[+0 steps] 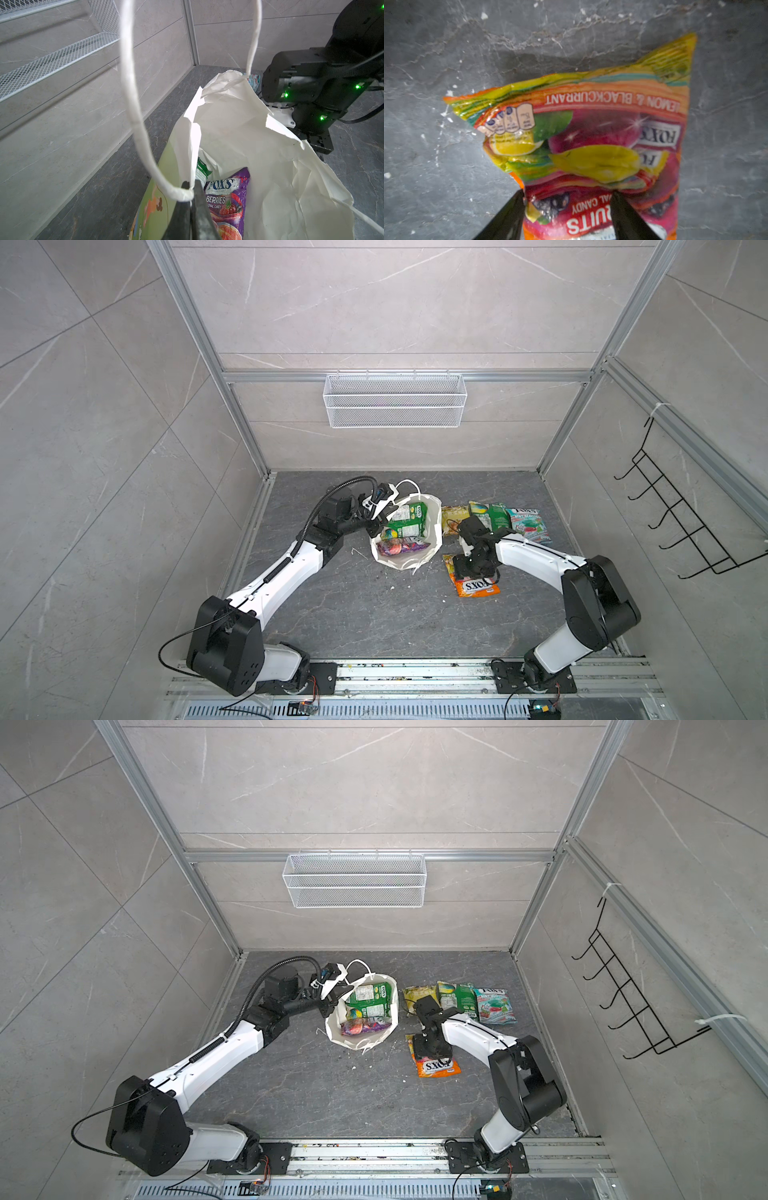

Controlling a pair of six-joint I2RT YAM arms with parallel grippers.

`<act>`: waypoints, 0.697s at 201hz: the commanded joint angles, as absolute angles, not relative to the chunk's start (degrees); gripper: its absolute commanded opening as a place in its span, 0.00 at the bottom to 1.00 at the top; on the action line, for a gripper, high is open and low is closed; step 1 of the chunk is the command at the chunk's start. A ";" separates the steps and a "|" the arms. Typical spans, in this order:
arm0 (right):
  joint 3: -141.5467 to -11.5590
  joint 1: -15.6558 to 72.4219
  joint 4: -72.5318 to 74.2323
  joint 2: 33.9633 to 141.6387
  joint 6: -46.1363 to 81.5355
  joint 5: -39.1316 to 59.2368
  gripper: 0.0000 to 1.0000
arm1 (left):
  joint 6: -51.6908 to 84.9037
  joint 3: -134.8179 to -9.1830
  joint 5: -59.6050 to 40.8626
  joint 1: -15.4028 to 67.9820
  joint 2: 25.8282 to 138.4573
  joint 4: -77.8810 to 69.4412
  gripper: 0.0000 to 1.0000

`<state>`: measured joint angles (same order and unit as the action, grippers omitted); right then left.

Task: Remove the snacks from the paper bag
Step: 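Lower the orange fruits pack onto the table nearer the robot and release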

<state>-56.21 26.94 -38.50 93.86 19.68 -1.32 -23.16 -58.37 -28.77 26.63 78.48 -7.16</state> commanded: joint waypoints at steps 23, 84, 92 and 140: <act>-57.21 32.44 -37.72 98.30 29.60 -9.76 0.46 | -22.23 -59.85 -30.44 26.54 79.10 -8.03 0.00; -59.63 33.10 -34.39 94.22 37.27 -9.95 0.34 | -22.37 -60.20 -30.76 26.54 79.02 -7.76 0.00; -60.36 33.13 -33.85 94.30 36.70 -9.10 0.32 | -22.37 -60.12 -30.69 26.54 78.93 -7.75 0.00; -61.64 32.99 -33.97 90.48 32.97 -11.15 0.54 | -22.92 -59.81 -29.97 26.50 78.38 -7.28 0.00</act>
